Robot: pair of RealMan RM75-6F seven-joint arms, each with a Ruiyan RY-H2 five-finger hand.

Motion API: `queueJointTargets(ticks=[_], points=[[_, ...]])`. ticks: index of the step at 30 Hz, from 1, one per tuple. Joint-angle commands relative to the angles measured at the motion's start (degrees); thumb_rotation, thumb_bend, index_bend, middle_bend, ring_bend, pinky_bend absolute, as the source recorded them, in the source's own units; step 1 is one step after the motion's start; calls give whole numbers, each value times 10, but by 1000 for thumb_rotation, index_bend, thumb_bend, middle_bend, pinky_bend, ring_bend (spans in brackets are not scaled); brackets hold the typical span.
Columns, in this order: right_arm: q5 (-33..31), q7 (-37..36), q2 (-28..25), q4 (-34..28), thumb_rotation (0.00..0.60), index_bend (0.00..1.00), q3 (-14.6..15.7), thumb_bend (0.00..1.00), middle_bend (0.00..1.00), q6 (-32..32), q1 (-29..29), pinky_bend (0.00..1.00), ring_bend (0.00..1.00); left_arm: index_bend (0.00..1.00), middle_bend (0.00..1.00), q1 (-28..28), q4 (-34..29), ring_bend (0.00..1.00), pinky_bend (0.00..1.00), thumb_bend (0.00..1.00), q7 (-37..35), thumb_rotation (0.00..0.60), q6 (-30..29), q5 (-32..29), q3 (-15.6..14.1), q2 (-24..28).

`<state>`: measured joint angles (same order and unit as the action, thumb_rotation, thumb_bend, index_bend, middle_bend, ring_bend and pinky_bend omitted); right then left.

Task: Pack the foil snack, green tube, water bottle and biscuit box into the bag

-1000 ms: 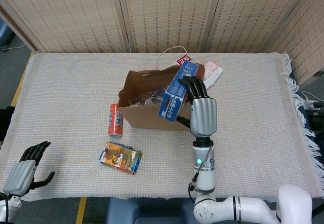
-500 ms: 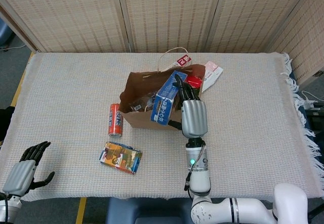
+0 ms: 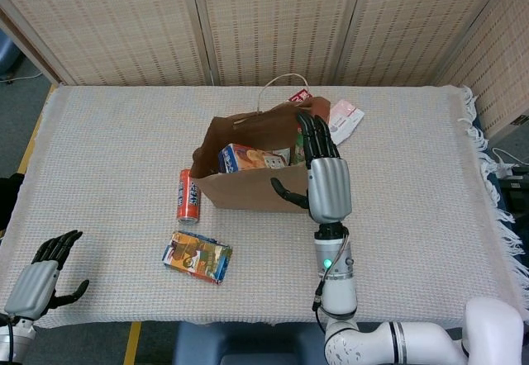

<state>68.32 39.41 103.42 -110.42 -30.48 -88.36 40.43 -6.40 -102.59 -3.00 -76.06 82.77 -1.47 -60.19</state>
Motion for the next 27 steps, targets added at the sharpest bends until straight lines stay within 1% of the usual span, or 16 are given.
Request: queueJointTargets(ticks=[1,4,5,7,8,10,11,13,14,17,20,24,27], points=[[41,-17,-60,-52,600,0,39,55,44,6,-33,231,0,0,0,0,1,0,9,333,0,600,1,-1,0,0],[94,-23,-142,-98,600,0,95,55,44,14,-75,225,0,0,0,-1,1,0,9,332,1,600,1,-1,0,0],[118,-23,-182,-113,600,0,124,55,44,18,-95,224,0,0,0,0,1,0,9,332,2,600,1,0,0,0],[158,-29,-242,-126,600,0,173,55,44,23,-126,218,0,0,0,0,1,0,9,332,4,600,0,1,0,-1],[187,-39,-279,-126,600,0,207,55,44,23,-147,212,0,0,0,0,2,0,9,332,6,600,-1,1,0,-1],[231,-58,-323,-111,600,0,258,55,43,17,-179,204,0,0,0,0,2,0,9,332,8,600,-4,2,1,-3],[259,-72,-344,-90,600,0,289,55,40,10,-199,194,0,0,0,1,3,0,9,332,9,600,-7,3,1,-4],[294,-90,-362,-48,600,0,326,55,24,-8,-227,172,0,0,0,3,5,0,9,332,8,600,-15,8,3,-6],[312,-100,-365,-17,600,0,344,55,13,-21,-244,156,0,0,0,5,8,0,9,331,8,600,-22,12,4,-9],[337,-129,-354,59,600,0,372,56,0,-52,-282,132,0,0,0,10,18,0,8,330,4,600,-43,24,8,-19],[343,-156,-333,123,600,0,387,55,0,-75,-314,131,0,0,0,14,28,0,7,329,1,600,-60,34,12,-28],[346,-171,-298,220,600,0,381,55,0,-104,-342,130,0,0,0,20,43,0,5,329,-4,600,-91,49,20,-42],[335,-187,-291,232,600,0,373,55,0,-106,-351,130,0,0,0,23,65,0,5,327,-10,600,-122,73,26,-57]])
